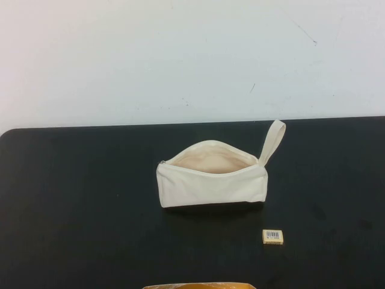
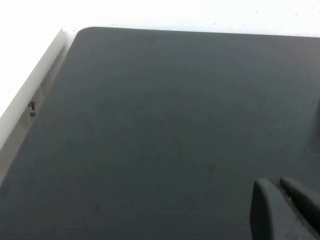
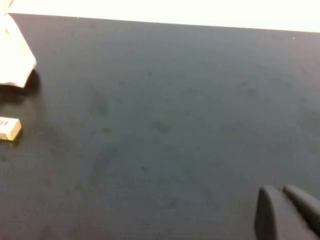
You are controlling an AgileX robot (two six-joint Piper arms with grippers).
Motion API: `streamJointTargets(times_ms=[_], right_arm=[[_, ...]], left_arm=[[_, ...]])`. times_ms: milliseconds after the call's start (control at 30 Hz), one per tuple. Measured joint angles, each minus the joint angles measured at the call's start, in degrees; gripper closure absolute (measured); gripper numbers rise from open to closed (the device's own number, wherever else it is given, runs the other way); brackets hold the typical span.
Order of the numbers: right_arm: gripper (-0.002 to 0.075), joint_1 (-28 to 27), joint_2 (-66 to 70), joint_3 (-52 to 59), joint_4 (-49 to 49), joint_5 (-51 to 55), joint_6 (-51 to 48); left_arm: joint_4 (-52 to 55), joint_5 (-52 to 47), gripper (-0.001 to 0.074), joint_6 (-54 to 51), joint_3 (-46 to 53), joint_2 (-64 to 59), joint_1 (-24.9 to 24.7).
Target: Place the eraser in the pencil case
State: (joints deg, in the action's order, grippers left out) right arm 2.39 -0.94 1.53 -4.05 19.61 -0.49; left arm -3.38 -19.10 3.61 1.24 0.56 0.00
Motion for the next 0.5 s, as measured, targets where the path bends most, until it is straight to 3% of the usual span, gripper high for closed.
streamJointTargets(times_ms=[300,433,500], right_arm=[[0.0727,0.0,0.0,0.0,1.9,0.0,0.0],[0.0727,0.0,0.0,0.0,13.3,0.1,1.4],[0.0727,0.0,0.0,0.0,26.0,0.6,1.9]], left_arm=[[0.0,0.0,0.0736,0.0,0.0,0.0,0.0],[0.0,0.0,0.0736,0.0,0.0,0.0,0.0],[0.0,0.0,0.0736,0.0,0.0,0.0,0.0]])
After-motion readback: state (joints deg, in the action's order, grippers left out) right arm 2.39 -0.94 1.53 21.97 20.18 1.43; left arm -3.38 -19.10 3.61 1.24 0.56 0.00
